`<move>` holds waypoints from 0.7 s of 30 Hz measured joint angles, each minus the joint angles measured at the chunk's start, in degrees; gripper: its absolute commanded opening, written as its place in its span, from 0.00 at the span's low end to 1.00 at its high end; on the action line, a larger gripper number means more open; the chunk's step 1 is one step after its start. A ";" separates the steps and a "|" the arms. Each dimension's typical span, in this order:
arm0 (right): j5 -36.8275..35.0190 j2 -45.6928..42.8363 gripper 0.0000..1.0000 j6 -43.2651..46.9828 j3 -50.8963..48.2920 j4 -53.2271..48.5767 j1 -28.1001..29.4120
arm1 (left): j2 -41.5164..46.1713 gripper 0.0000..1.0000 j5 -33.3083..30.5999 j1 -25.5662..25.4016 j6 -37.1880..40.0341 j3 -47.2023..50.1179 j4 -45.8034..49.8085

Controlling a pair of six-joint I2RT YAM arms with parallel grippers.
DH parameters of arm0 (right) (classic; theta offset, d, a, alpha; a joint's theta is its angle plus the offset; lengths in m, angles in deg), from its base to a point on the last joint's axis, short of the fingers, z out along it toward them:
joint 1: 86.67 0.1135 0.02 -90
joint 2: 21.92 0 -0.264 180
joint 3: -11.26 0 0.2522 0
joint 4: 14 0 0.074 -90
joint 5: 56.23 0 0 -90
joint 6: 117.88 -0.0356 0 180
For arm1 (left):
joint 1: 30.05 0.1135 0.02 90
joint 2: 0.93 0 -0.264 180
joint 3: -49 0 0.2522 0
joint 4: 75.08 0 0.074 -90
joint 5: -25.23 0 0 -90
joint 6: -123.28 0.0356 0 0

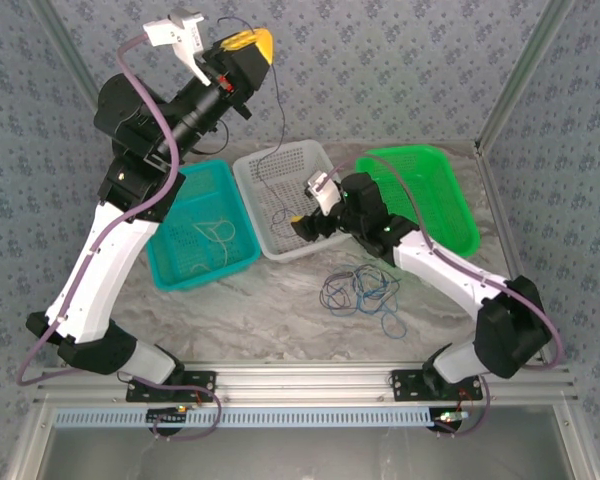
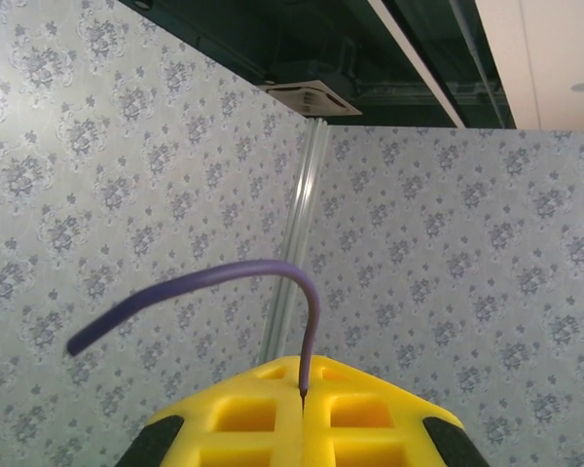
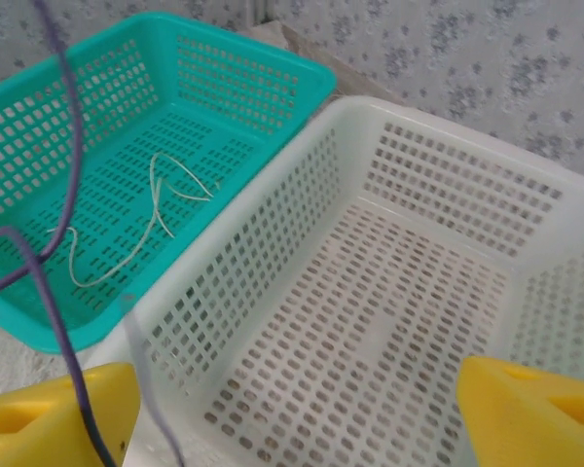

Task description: Untangle the cables

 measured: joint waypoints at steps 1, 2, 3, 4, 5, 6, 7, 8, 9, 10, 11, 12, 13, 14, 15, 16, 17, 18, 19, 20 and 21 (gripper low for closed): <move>1.44 1.33 0.84 0.09 1.11 0.13 0.02 | 0.00 0.00 0.24 0.00 -0.39 0.00 -0.26; 2.82 2.51 0.84 0.24 2.23 0.07 0.20 | 0.00 0.00 0.42 0.00 -0.74 -0.02 -0.35; 4.31 3.76 0.83 0.42 3.43 0.07 0.46 | 0.00 0.00 0.55 0.00 -0.87 -0.07 -0.35; 5.73 4.79 0.82 0.52 4.48 0.09 0.90 | 0.00 0.00 0.66 0.00 -1.16 -0.15 -0.33; 6.84 5.53 0.81 0.68 5.25 0.07 1.31 | 0.00 0.00 0.85 0.00 -1.27 -0.17 -0.33; 8.26 6.43 0.80 0.83 6.16 0.00 1.95 | 0.00 0.00 1.07 0.00 -1.51 -0.22 -0.35; 9.49 7.21 0.79 0.90 6.95 -0.02 2.58 | 0.00 0.00 1.25 0.00 -1.73 -0.24 -0.39; 10.73 8.07 0.78 0.94 7.89 -0.11 3.30 | 0.00 0.00 1.51 0.00 -2.10 -0.28 -0.39; 11.80 8.92 0.73 1.11 8.83 -0.15 4.07 | 0.02 0.00 1.70 0.00 -2.27 -0.28 -0.42; 12.79 9.79 0.68 1.27 9.84 -0.17 4.83 | 0.02 0.00 1.81 0.00 -2.49 -0.28 -0.44; 13.70 10.67 0.57 1.31 10.78 -0.13 5.46 | 0.04 0.00 1.90 0.00 -2.69 -0.28 -0.46; 14.62 11.45 0.48 1.36 11.58 0.02 6.14 | 0.04 0.00 1.90 0.00 -2.73 -0.28 -0.46; 15.43 11.93 0.38 1.16 12.04 0.22 6.64 | 0.11 0.00 1.90 0.00 -2.78 -0.28 -0.46; 15.93 12.22 0.28 1.16 12.22 0.48 7.04 | 0.17 0.00 1.88 0.00 -2.89 -0.28 -0.46; 16.33 12.31 0.19 1.09 12.24 0.59 7.28 | 0.33 0.00 1.88 0.00 -2.91 -0.28 -0.44; 16.46 12.35 0.12 1.11 12.24 0.55 7.32 | 0.44 0.00 1.86 0.04 -2.89 -0.28 -0.44; 16.37 12.35 0.04 0.96 12.24 0.48 7.30 | 0.70 0.00 1.86 0.31 -2.86 -0.26 -0.42; 16.09 12.35 0.00 1.01 12.22 0.39 7.30 | 1.01 0.00 1.68 0.46 -2.67 -0.26 -0.37; 15.52 12.33 0.00 1.14 12.22 0.22 7.30 | 1.31 0.00 1.57 0.72 -2.47 -0.22 -0.33; 14.60 12.28 0.00 1.31 12.22 -0.31 7.30 | 1.81 0.00 1.16 1.16 -2.03 -0.13 -0.20; 13.33 12.15 0.00 1.57 12.22 -1.14 7.32 | 2.36 0.00 0.61 1.64 -1.62 0.02 -0.02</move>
